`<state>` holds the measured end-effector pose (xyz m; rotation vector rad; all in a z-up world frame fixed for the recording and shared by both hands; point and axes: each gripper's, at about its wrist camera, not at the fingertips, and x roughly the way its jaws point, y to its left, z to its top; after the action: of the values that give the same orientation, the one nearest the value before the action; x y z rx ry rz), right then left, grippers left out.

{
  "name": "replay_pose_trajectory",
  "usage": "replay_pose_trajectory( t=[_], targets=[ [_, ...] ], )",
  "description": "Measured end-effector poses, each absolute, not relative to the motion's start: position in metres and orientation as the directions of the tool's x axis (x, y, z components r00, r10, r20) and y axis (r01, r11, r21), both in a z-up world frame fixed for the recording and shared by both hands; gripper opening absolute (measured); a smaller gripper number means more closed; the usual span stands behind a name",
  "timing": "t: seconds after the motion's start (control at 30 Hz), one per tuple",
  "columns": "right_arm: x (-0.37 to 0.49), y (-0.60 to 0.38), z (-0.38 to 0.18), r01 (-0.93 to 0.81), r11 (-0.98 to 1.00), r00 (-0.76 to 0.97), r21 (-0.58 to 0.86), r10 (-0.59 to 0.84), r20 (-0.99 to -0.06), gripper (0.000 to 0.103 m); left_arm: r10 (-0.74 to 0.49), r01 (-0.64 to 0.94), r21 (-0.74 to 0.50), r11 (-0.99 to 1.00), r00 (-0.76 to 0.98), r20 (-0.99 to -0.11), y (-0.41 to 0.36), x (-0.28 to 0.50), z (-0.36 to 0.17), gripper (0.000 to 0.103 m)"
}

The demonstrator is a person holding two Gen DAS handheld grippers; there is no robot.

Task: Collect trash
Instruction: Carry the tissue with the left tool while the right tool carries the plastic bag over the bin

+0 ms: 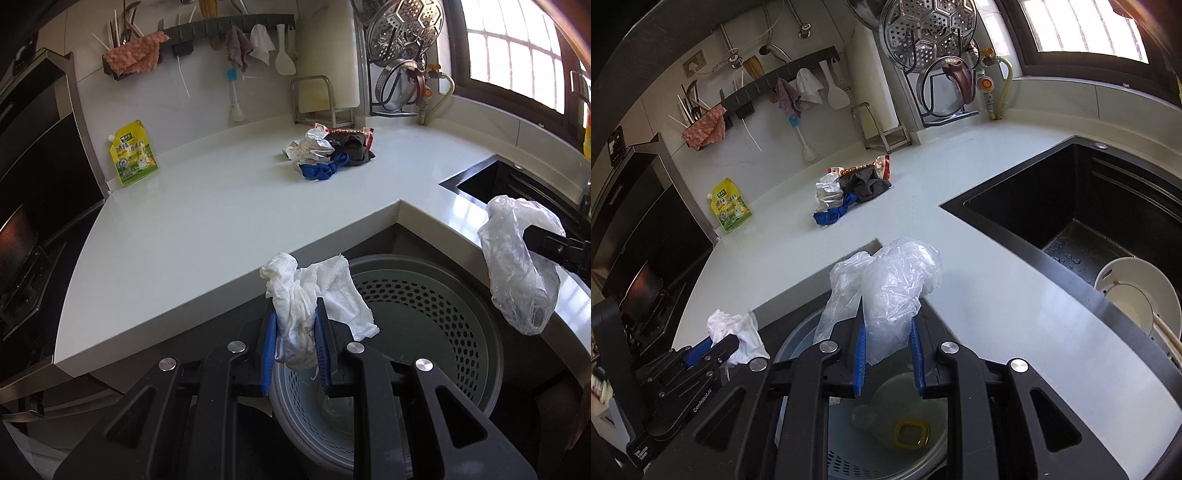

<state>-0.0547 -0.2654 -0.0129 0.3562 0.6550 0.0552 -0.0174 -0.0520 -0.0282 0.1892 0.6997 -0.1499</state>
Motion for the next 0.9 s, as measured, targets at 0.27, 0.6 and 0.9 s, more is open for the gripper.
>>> replay_pose_trajectory(
  t=[0.27, 0.6, 0.9],
  targets=[
    [-0.075, -0.237, -0.031, 0.061, 0.949, 0.771, 0.308, 0.151, -0.619, 0.02, -0.092, 0.229, 0.122, 0.966, 0.741, -0.665, -0.051, -0.024, -0.038, 0.019],
    [-0.077, -0.228, -0.058, 0.071, 0.961, 0.717, 0.267, 0.137, -0.684, 0.02, -0.113, 0.239, 0.093, 0.966, 0.72, -0.685, -0.049, -0.023, -0.045, 0.019],
    [-0.077, -0.224, -0.066, 0.065, 0.965, 0.701, 0.254, 0.138, -0.7, 0.02, -0.122, 0.249, 0.078, 0.965, 0.695, -0.708, -0.052, -0.022, -0.052, 0.019]
  ],
)
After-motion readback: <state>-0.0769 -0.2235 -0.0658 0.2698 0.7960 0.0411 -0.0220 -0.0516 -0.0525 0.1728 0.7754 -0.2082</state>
